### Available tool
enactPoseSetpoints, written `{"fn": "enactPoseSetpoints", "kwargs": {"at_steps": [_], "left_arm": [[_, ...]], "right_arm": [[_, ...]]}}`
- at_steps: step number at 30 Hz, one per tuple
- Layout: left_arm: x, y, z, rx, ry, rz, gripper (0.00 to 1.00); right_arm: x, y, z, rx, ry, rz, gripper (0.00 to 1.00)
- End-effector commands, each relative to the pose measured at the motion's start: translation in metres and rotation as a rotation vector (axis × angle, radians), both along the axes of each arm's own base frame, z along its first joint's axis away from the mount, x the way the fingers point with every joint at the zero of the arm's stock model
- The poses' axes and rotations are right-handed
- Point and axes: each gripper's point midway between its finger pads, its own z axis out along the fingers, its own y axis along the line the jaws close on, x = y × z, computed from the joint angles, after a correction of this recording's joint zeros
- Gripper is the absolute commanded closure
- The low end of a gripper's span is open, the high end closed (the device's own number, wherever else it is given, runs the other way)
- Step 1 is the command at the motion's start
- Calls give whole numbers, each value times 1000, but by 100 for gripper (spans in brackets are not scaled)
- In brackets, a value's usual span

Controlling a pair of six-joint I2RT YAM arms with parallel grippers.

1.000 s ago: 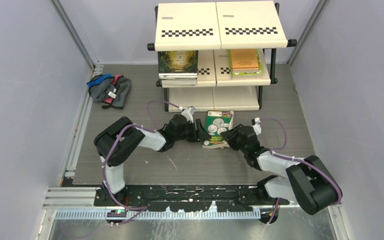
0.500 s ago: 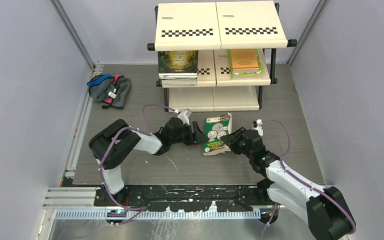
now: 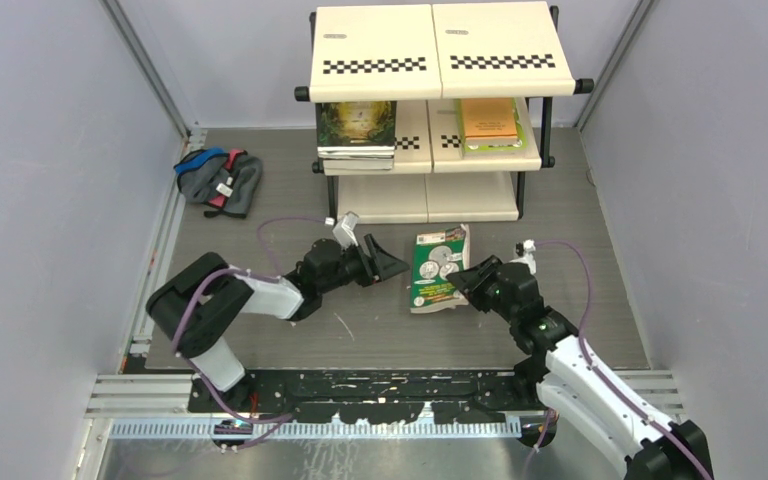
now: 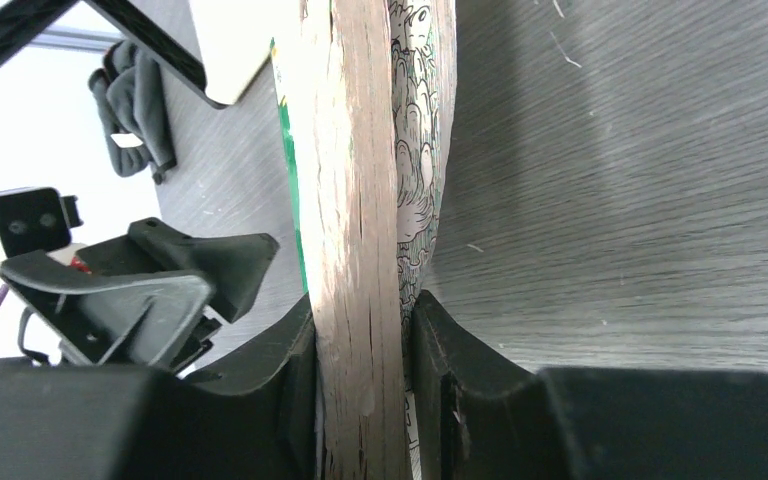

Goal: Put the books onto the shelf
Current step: Pick up the book from the center of the board.

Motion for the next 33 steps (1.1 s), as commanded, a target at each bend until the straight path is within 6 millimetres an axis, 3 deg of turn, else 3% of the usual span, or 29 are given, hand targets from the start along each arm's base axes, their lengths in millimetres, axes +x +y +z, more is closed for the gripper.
{"fn": "enactPoseSetpoints", "kwargs": {"at_steps": [1, 5, 14, 17, 33], "left_arm": [[7, -2, 65, -132, -126, 20, 41], [0, -7, 79, -157, -143, -11, 40], [-3, -9, 79, -152, -134, -23, 39], [-3, -11, 79, -151, -135, -25, 31], [-3, -16, 74, -167, -121, -33, 31]], "right_arm": [[12, 8, 71, 81, -175, 16, 99], [5, 14, 79, 125, -184, 49, 99], [1, 22, 104, 194, -226, 83, 99], [0, 24, 108, 210, -231, 91, 99], [2, 38, 119, 302, -256, 138, 99]]}}
